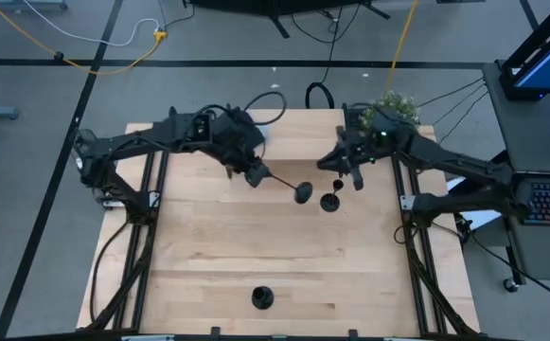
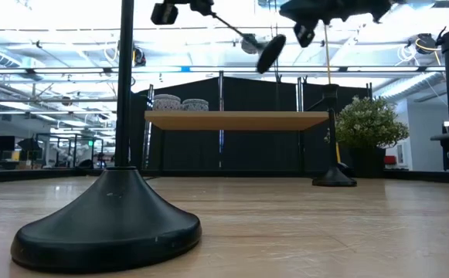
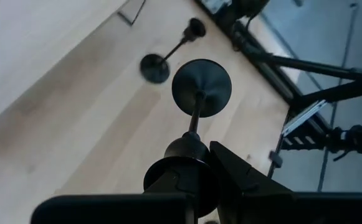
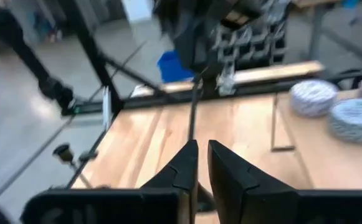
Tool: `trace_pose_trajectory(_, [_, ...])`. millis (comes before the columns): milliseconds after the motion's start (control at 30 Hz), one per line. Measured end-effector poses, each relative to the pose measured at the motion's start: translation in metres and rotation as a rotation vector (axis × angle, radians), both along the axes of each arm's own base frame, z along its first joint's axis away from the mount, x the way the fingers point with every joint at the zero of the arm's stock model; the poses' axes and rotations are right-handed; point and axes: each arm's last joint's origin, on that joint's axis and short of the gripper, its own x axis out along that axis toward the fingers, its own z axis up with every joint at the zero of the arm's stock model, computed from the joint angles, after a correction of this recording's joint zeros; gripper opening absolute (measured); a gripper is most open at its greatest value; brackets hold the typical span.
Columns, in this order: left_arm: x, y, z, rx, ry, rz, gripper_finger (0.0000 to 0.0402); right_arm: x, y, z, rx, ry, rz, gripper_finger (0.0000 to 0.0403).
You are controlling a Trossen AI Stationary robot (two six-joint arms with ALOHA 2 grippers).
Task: Pick & Place candle stick holders
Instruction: Put the left candle holder on the shelf
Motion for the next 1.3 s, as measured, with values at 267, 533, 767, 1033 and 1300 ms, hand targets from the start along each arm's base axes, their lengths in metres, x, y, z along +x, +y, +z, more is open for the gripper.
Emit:
trace_pose_trajectory(267, [0.023, 0.004, -0.010, 0.024, -0.054, -0.046, 0.0022, 0.042, 0.003, 0.005, -0.007, 0.181, 0.101, 0.0095])
trace_pose_trajectory(533, [0.026, 0.004, -0.015, 0.030, -0.041, -0.052, 0.0022, 0.074, 0.005, 0.008, -0.008, 0.201, 0.146, 0.0125])
trace_pose_trajectory(767, [0.025, 0.004, -0.016, 0.035, -0.018, -0.051, 0.0022, 0.094, 0.006, -0.008, -0.003, 0.254, 0.151, 0.0125])
trace_pose_trajectory(1033, [0.025, 0.002, -0.017, 0.043, -0.008, -0.060, 0.0022, 0.100, 0.005, -0.012, -0.021, 0.247, 0.128, 0.0119])
trace_pose_trajectory(1300, [0.027, 0.001, -0.014, 0.054, -0.047, -0.070, 0.0021, 0.101, 0.003, -0.015, -0.051, 0.274, 0.063, 0.0133])
